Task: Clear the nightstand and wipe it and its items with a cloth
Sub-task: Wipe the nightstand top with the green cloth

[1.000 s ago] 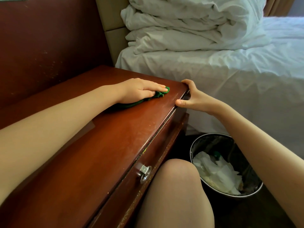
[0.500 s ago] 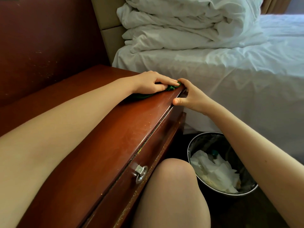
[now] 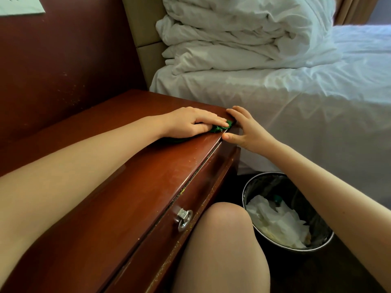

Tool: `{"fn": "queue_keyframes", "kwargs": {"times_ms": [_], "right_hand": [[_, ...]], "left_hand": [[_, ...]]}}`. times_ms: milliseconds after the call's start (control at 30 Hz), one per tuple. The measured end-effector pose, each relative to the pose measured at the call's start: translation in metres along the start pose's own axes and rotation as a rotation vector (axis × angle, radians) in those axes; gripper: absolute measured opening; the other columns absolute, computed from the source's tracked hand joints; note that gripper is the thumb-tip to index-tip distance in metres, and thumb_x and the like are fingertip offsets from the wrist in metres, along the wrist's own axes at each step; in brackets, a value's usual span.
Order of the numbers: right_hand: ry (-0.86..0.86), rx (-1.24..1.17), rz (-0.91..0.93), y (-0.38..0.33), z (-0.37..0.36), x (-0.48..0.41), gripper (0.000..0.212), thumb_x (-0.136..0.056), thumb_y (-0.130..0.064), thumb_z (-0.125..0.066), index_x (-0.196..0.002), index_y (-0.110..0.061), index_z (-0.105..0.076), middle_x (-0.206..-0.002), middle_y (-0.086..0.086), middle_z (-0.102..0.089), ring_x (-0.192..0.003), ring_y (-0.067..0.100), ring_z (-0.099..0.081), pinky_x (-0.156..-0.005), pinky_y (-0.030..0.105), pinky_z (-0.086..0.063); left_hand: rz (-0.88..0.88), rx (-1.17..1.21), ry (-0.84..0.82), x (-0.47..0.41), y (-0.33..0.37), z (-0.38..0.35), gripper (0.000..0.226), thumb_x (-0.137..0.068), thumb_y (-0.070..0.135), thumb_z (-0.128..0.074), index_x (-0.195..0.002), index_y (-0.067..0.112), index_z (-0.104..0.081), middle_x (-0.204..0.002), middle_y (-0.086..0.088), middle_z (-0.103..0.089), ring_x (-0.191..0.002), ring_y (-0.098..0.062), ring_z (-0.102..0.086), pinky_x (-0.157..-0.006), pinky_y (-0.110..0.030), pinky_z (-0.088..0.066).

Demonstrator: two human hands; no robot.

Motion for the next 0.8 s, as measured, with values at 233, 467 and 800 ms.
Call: {"fn": "queue_keyframes", "kwargs": {"times_ms": [233, 467, 800], "right_hand": [[-0.036, 0.017, 0.036, 0.001, 0.000, 0.007, 0.104, -0.062, -0.058, -0.061, -0.149, -0.018, -0.021, -0.158, 0.000, -0.006, -0.143, 0.019, -0.019, -0.114, 0.034, -0.025], [-0.009, -0.055, 0.046, 0.003, -0.001, 0.005, 0.105, -0.059, -0.057, -0.063, -0.148, -0.016, -0.025, -0.158, 0.000, -0.008, -0.142, 0.017, -0.020, -0.114, 0.034, -0.026], [0.046, -0.123, 0.047, 0.009, -0.006, 0.006, 0.111, -0.057, -0.068, -0.062, -0.147, -0.016, -0.023, -0.158, 0.001, -0.005, -0.144, 0.018, -0.016, -0.115, 0.039, -0.025]], "left_hand": [[0.095, 0.001, -0.002, 0.002, -0.021, 0.006, 0.041, -0.099, 0.017, -0.044, -0.133, 0.041, -0.048, -0.141, 0.022, -0.041, -0.132, 0.003, -0.033, -0.107, -0.013, -0.019], [0.312, -0.066, 0.075, -0.014, -0.050, 0.017, 0.040, -0.101, 0.023, -0.038, -0.134, 0.043, -0.045, -0.145, 0.019, -0.038, -0.137, -0.011, -0.032, -0.113, -0.027, -0.023], [0.293, -0.121, 0.056, -0.035, -0.037, 0.011, 0.041, -0.100, 0.025, -0.037, -0.136, 0.046, -0.042, -0.147, 0.021, -0.036, -0.138, -0.012, -0.030, -0.115, -0.037, -0.019]]}}
Point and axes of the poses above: each hand's wrist, its own x-axis away from the middle knuckle, its own z-axis out of the back of the hand, y = z × x, the point moved 9 cm from there along -x, towards the middle knuckle
